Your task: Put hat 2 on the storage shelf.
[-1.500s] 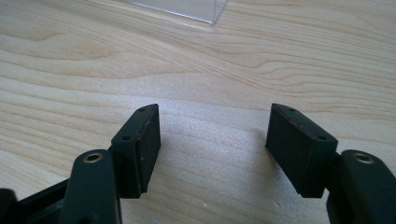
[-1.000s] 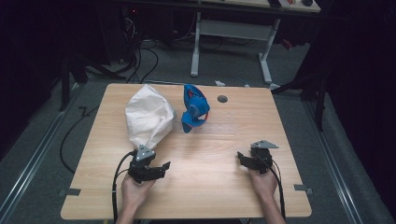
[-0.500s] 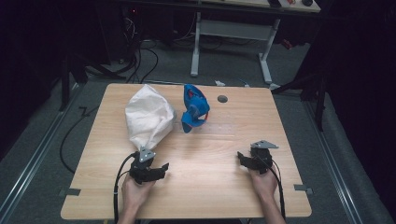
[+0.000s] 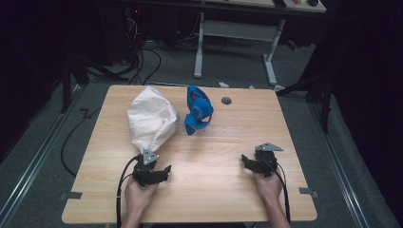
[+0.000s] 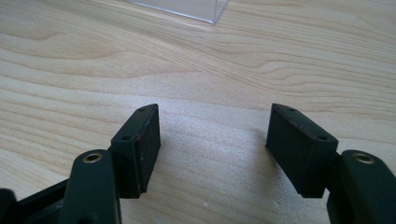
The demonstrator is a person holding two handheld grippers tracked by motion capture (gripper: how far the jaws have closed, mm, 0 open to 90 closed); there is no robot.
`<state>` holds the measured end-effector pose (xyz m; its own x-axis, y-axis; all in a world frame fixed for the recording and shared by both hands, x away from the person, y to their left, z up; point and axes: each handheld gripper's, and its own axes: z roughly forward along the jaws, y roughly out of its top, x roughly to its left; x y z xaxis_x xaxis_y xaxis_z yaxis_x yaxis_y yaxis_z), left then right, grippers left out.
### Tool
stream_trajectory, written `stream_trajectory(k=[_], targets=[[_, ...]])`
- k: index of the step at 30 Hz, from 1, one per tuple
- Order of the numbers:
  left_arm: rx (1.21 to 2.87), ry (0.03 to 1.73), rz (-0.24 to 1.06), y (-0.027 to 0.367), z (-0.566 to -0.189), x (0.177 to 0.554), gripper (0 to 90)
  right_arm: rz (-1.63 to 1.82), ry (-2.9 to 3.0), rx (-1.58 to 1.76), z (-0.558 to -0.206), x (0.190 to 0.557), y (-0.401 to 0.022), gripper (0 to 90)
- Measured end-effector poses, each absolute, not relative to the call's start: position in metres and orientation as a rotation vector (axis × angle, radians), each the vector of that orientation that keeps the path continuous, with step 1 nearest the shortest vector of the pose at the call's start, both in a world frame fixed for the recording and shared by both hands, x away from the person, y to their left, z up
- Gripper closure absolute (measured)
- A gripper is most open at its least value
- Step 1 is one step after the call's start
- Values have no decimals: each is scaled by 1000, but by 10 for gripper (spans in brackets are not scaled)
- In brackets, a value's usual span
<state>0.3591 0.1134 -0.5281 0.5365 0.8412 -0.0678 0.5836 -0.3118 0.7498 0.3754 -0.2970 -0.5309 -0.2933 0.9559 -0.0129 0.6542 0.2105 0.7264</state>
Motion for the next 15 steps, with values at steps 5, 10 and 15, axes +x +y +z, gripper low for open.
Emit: stream_trajectory(k=[5,10,15], targets=[[2041,1154,453,112,-531,360,300,861,2027,1488,-531,375,-297,350],[2062,1148,481,109,-535,360,300,861,2028,1486,-531,375,-297,350],[2058,1149,494,108,-535,359,295,860,2027,1487,-531,375,-297,350]])
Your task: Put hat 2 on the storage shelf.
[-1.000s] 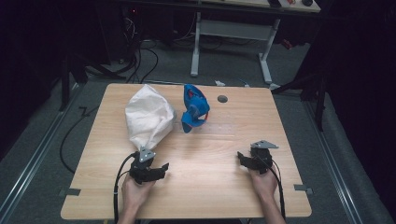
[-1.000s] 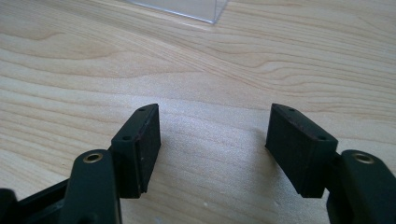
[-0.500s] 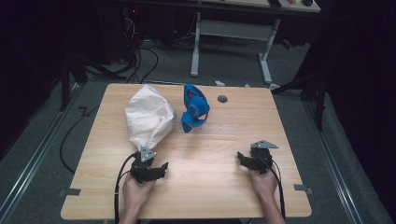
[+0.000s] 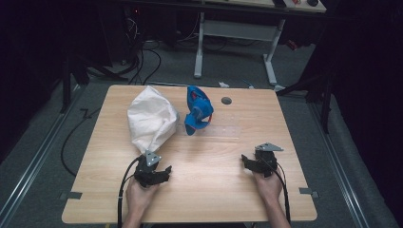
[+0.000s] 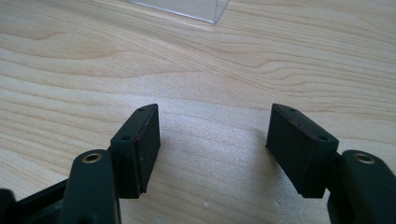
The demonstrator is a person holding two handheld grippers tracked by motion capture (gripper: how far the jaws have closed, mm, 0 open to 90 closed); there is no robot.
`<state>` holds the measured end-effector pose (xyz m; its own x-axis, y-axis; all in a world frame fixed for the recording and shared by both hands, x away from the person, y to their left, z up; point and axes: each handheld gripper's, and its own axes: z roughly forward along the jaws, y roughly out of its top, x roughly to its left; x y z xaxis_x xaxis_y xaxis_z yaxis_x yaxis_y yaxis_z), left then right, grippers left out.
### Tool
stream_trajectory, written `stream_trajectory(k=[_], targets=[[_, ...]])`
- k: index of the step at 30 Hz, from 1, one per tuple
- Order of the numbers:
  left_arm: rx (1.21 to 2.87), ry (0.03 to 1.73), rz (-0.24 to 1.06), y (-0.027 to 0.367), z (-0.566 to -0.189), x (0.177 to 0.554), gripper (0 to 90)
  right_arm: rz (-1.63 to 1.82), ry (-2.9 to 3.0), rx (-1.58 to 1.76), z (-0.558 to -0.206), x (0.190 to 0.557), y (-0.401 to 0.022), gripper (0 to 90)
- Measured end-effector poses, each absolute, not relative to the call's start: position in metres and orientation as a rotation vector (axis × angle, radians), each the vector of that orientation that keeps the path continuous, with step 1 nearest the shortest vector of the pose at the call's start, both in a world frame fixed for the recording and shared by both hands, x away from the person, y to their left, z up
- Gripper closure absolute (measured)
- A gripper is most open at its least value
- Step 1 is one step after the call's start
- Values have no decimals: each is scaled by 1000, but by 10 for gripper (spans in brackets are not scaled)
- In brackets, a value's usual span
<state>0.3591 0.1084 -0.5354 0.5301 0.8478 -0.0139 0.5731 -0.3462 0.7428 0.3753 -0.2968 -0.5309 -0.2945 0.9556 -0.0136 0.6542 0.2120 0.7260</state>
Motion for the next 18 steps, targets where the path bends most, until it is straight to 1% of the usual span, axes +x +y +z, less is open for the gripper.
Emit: stream_trajectory(k=[18], targets=[[2053,1159,496,108,-536,358,289,861,2027,1487,-531,375,-297,349]])
